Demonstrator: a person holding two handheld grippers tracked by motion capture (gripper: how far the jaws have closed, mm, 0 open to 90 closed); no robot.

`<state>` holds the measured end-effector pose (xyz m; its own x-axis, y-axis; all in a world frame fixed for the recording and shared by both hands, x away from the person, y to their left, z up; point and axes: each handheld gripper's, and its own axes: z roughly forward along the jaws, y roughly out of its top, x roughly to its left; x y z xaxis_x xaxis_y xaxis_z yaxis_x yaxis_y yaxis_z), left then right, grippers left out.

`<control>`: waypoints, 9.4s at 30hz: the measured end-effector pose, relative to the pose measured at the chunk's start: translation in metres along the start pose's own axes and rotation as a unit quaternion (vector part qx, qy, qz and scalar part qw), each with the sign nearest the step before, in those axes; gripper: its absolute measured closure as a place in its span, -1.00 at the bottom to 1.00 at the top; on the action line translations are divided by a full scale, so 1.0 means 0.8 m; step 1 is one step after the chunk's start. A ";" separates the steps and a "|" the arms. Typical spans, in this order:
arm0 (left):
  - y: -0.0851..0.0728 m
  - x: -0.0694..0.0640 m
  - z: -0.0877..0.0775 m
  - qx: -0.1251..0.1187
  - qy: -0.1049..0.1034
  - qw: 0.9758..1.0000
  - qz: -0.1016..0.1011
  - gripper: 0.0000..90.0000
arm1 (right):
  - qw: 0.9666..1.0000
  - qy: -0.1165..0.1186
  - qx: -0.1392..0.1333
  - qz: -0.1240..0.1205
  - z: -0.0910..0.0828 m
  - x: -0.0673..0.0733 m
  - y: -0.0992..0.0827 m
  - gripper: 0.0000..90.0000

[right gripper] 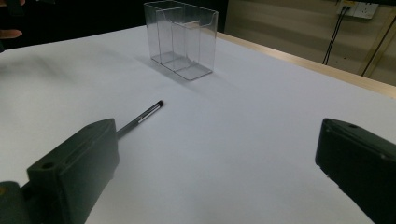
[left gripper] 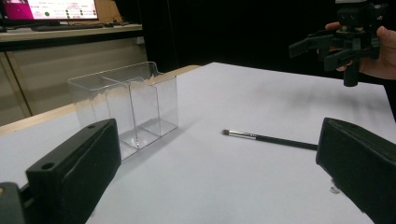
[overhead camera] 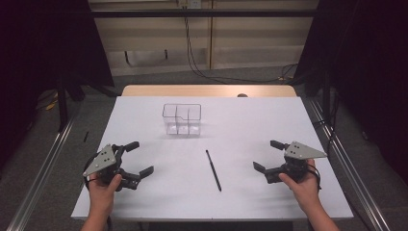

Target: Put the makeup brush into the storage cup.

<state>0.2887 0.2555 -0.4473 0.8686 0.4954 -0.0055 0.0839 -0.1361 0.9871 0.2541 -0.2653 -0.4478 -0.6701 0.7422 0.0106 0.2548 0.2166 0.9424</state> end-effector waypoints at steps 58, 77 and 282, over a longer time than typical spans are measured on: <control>-0.001 0.005 -0.002 -0.004 0.007 1.000 -0.005 -1.00 | 0.997 0.067 -0.044 0.013 0.076 0.042 0.035 -1.00; 0.000 0.005 -0.003 -0.008 0.008 1.000 -0.003 -1.00 | 0.995 0.089 -0.046 0.023 0.112 0.066 0.041 -1.00; -0.002 0.003 0.022 0.014 -0.007 0.999 -0.033 -1.00 | 0.986 0.124 0.032 0.110 0.106 0.063 0.033 0.89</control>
<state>0.2991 0.2420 -0.4518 0.8679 0.4915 -0.0721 0.1541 -0.1284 0.9797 0.2859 -0.1686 -0.4510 -0.7408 0.6000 0.3020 0.4523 0.1131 0.8847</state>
